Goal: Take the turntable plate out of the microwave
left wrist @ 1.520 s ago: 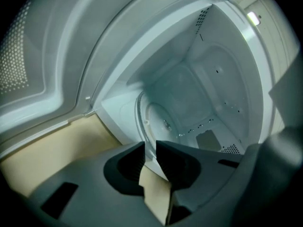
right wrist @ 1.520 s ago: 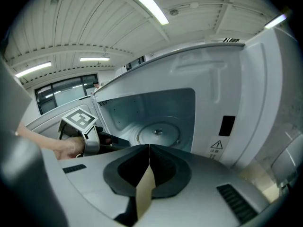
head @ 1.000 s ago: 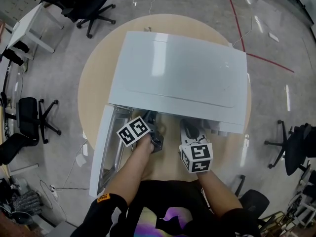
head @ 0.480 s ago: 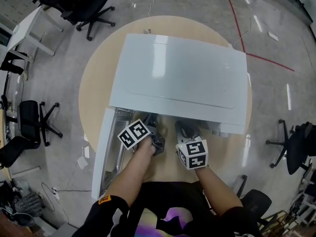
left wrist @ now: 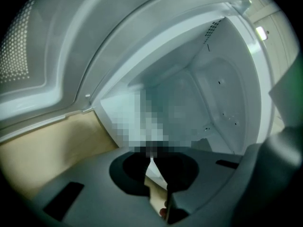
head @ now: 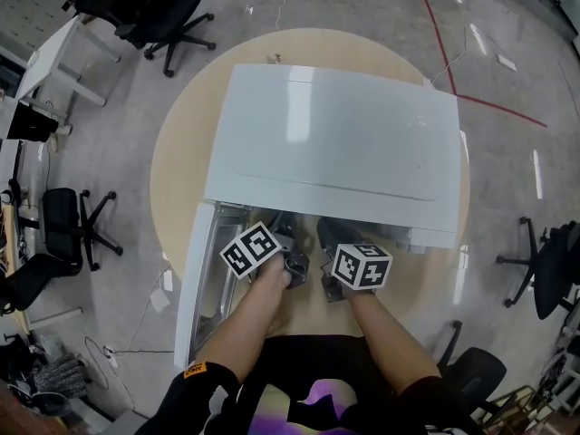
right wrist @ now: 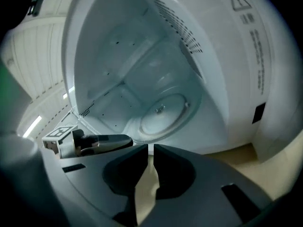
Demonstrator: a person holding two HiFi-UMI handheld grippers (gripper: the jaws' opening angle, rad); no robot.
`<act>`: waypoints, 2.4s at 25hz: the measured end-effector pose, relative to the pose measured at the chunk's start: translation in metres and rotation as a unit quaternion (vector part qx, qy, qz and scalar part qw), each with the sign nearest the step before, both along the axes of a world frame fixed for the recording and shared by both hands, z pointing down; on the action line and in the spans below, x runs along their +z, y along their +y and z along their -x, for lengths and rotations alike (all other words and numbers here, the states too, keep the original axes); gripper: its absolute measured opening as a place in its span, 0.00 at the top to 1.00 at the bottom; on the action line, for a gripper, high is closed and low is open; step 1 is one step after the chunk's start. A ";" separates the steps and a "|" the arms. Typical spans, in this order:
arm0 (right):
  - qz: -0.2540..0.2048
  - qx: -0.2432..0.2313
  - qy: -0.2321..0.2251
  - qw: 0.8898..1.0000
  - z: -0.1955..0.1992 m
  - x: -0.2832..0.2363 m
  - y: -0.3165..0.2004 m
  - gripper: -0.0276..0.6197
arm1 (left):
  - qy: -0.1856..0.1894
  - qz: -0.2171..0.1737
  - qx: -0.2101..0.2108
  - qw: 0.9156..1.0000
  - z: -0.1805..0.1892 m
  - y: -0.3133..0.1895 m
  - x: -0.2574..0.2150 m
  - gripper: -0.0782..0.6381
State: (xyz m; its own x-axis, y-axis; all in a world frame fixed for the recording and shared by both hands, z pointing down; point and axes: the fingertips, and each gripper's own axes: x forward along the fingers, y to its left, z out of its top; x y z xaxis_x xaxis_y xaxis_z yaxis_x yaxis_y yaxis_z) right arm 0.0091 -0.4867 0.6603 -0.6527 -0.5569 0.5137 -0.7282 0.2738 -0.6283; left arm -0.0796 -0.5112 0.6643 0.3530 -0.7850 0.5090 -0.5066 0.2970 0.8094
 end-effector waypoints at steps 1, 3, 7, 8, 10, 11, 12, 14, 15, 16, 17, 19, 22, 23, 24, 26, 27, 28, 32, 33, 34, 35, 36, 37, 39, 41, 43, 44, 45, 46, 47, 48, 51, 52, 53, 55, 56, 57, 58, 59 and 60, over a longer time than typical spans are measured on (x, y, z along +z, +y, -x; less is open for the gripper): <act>0.012 0.010 -0.017 1.000 0.000 0.002 -0.001 0.93 | -0.001 0.000 0.000 1.000 0.000 0.000 0.000 0.80; 0.035 0.029 -0.052 0.998 -0.001 0.006 -0.004 0.88 | -0.001 0.001 0.000 1.000 0.000 0.001 -0.001 0.80; 0.075 0.073 -0.107 0.989 -0.004 0.013 -0.010 0.85 | -0.001 0.002 0.001 1.000 -0.001 0.000 -0.002 0.80; 0.082 0.082 -0.118 0.986 -0.005 0.014 -0.012 0.85 | -0.001 0.002 0.002 1.000 -0.001 0.000 -0.002 0.80; 0.095 0.097 -0.138 0.981 -0.003 0.014 -0.013 0.85 | 0.000 0.003 0.002 1.000 -0.001 0.001 -0.003 0.80; 0.101 0.103 -0.148 0.979 -0.002 0.014 -0.013 0.85 | 0.002 0.001 0.003 1.000 -0.001 0.001 -0.004 0.80; 0.106 0.108 -0.157 0.976 -0.001 0.014 -0.014 0.85 | 0.004 -0.007 0.006 1.000 -0.002 0.000 -0.008 0.80; 0.115 0.118 -0.176 0.970 0.001 0.014 -0.017 0.85 | 0.005 -0.040 0.020 0.999 -0.009 -0.009 -0.023 0.83; 0.118 0.124 -0.184 0.968 0.001 0.014 -0.019 0.85 | 0.004 -0.057 0.029 0.998 -0.015 -0.016 -0.033 0.83; 0.120 0.130 -0.188 0.966 0.001 0.014 -0.020 0.85 | 0.003 -0.070 0.038 0.997 -0.020 -0.023 -0.042 0.83; 0.122 0.136 -0.190 0.965 0.000 0.014 -0.021 0.85 | 0.003 -0.077 0.043 0.996 -0.024 -0.027 -0.048 0.83; 0.124 0.143 -0.194 0.963 0.001 0.014 -0.021 0.85 | 0.004 -0.075 0.043 0.996 -0.023 -0.028 -0.052 0.83; 0.126 0.145 -0.203 0.960 0.003 0.013 -0.021 0.85 | 0.006 -0.050 0.031 0.998 -0.015 -0.018 -0.041 0.83; 0.124 0.144 -0.205 0.960 0.003 0.012 -0.022 0.85 | 0.006 -0.042 0.028 0.999 -0.013 -0.013 -0.036 0.83; 0.121 0.143 -0.206 0.960 0.003 0.012 -0.022 0.85 | 0.005 -0.035 0.026 0.999 -0.011 -0.009 -0.031 0.83; 0.115 0.142 -0.207 0.961 0.002 0.012 -0.022 0.85 | 0.005 -0.026 0.025 0.999 -0.009 -0.001 -0.023 0.83; 0.113 0.143 -0.209 0.961 0.002 0.012 -0.022 0.85 | 0.006 -0.022 0.025 0.999 -0.009 0.002 -0.021 0.83; 0.111 0.143 -0.211 0.961 0.002 0.011 -0.023 0.85 | 0.007 -0.020 0.024 0.999 -0.008 0.004 -0.018 0.83; 0.106 0.147 -0.218 0.959 0.000 0.009 -0.025 0.85 | 0.015 -0.015 0.022 1.000 -0.006 0.010 -0.012 0.83; 0.106 0.147 -0.216 0.959 -0.001 0.009 -0.026 0.85 | 0.020 -0.016 0.023 0.999 -0.006 0.010 -0.011 0.83; 0.105 0.148 -0.215 0.960 -0.001 0.009 -0.025 0.85 | 0.027 -0.017 0.023 0.999 -0.007 0.010 -0.010 0.83; 0.104 0.148 -0.214 0.960 -0.001 0.009 -0.025 0.85 | 0.033 -0.017 0.024 0.999 -0.008 0.010 -0.009 0.83; 0.103 0.148 -0.214 0.960 -0.001 0.008 -0.025 0.85 | 0.037 -0.016 0.025 0.999 -0.008 0.010 -0.008 0.82; 0.101 0.147 -0.214 0.960 0.000 0.006 -0.025 0.85 | 0.039 -0.015 0.025 0.999 -0.008 0.010 -0.007 0.82; 0.098 0.145 -0.214 0.961 0.001 0.005 -0.027 0.85 | 0.041 -0.012 0.025 0.999 -0.008 0.009 -0.004 0.82; 0.096 0.145 -0.213 0.961 0.000 0.004 -0.027 0.85 | 0.045 -0.012 0.026 0.999 -0.010 0.009 -0.002 0.81; 0.094 0.143 -0.214 0.962 -0.002 0.003 -0.027 0.85 | 0.052 -0.016 0.026 0.998 -0.011 0.009 -0.003 0.79; 0.093 0.142 -0.215 0.962 -0.001 0.002 -0.027 0.85 | 0.056 -0.019 0.026 0.998 -0.011 0.008 -0.003 0.77; 0.092 0.141 -0.216 0.962 -0.001 0.001 -0.028 0.85 | 0.059 -0.021 0.024 0.998 -0.011 0.007 -0.003 0.77; 0.092 0.141 -0.218 0.961 -0.001 0.000 -0.027 0.85 | 0.064 -0.023 0.021 0.997 -0.010 0.007 -0.003 0.76; 0.092 0.141 -0.219 0.961 0.000 -0.001 -0.027 0.85 | 0.069 -0.024 0.018 0.997 -0.009 0.007 -0.003 0.74; 0.091 0.141 -0.220 0.961 0.000 -0.003 -0.027 0.85 | 0.075 -0.026 0.015 0.997 -0.009 0.008 -0.004 0.73; 0.090 0.142 -0.223 0.960 0.000 -0.006 -0.027 0.85 | 0.092 -0.032 0.006 0.995 -0.008 0.008 -0.005 0.71; 0.089 0.141 -0.224 0.960 0.000 -0.007 -0.027 0.85 | 0.097 -0.034 0.004 0.995 -0.009 0.008 -0.005 0.71; 0.088 0.141 -0.225 0.960 0.000 -0.008 -0.027 0.85 | 0.102 -0.036 0.003 0.994 -0.009 0.008 -0.006 0.71; 0.084 0.138 -0.225 0.961 -0.001 -0.009 -0.027 0.85 | 0.111 -0.042 0.000 0.993 -0.009 0.007 -0.008 0.71; 0.083 0.136 -0.225 0.961 0.000 -0.010 -0.027 0.85 | 0.117 -0.046 -0.001 0.992 -0.009 0.007 -0.010 0.71; 0.082 0.134 -0.225 0.962 0.000 -0.011 -0.027 0.85 | 0.121 -0.052 -0.003 0.991 -0.008 0.006 -0.014 0.71; 0.082 0.133 -0.223 0.962 0.001 -0.012 -0.027 0.85 | 0.123 -0.057 -0.004 0.991 -0.008 0.003 -0.017 0.71; 0.082 0.132 -0.222 0.963 0.001 -0.012 -0.027 0.85 | 0.124 -0.061 -0.004 0.990 -0.008 0.001 -0.019 0.71; 0.081 0.132 -0.221 0.963 0.000 -0.012 -0.027 0.85 | 0.124 -0.061 -0.003 0.990 -0.009 -0.002 -0.019 0.71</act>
State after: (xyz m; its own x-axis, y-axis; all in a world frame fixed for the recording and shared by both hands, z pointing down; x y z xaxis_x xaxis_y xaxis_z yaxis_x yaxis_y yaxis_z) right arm 0.0087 -0.5141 0.6482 -0.6742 -0.6693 0.3123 -0.4100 -0.0125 -0.9120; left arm -0.0709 -0.5128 0.6451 0.4511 -0.8374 0.3087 -0.2862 0.1920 0.9388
